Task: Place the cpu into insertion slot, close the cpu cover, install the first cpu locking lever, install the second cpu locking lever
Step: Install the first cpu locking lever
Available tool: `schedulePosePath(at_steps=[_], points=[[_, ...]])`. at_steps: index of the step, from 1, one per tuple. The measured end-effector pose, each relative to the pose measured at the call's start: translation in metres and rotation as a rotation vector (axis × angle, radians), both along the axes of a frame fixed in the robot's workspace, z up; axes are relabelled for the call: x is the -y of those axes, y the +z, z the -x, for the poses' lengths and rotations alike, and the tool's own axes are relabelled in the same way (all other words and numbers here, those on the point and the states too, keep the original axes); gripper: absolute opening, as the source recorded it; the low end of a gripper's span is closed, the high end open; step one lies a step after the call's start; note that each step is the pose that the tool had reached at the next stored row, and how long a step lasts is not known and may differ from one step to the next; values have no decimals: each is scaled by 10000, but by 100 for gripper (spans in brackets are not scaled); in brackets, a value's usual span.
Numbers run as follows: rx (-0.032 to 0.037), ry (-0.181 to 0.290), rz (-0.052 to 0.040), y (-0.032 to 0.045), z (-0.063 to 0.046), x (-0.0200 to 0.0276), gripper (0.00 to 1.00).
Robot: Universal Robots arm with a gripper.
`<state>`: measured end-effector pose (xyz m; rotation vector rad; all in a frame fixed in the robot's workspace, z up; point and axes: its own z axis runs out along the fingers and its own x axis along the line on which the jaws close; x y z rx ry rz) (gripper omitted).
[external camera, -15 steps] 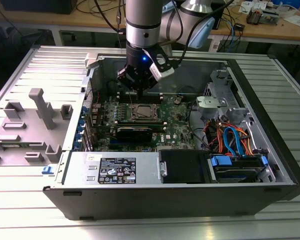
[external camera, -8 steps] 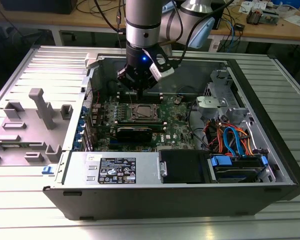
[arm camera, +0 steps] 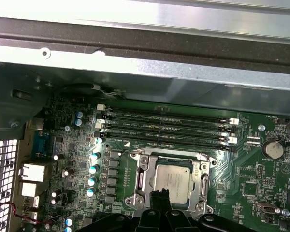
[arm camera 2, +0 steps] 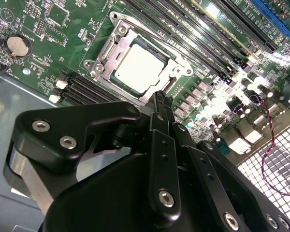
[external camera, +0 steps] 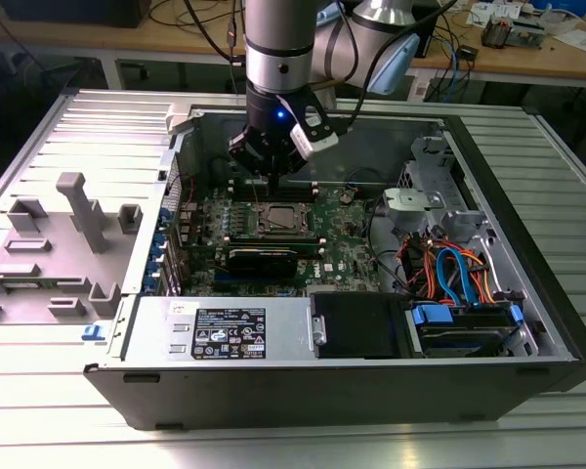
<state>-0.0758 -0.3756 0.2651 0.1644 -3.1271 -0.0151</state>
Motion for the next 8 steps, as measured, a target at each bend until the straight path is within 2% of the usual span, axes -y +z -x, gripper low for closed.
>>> schedulePosePath(at_steps=[8], points=[[1, -2, 0, 0, 3, 0, 11]])
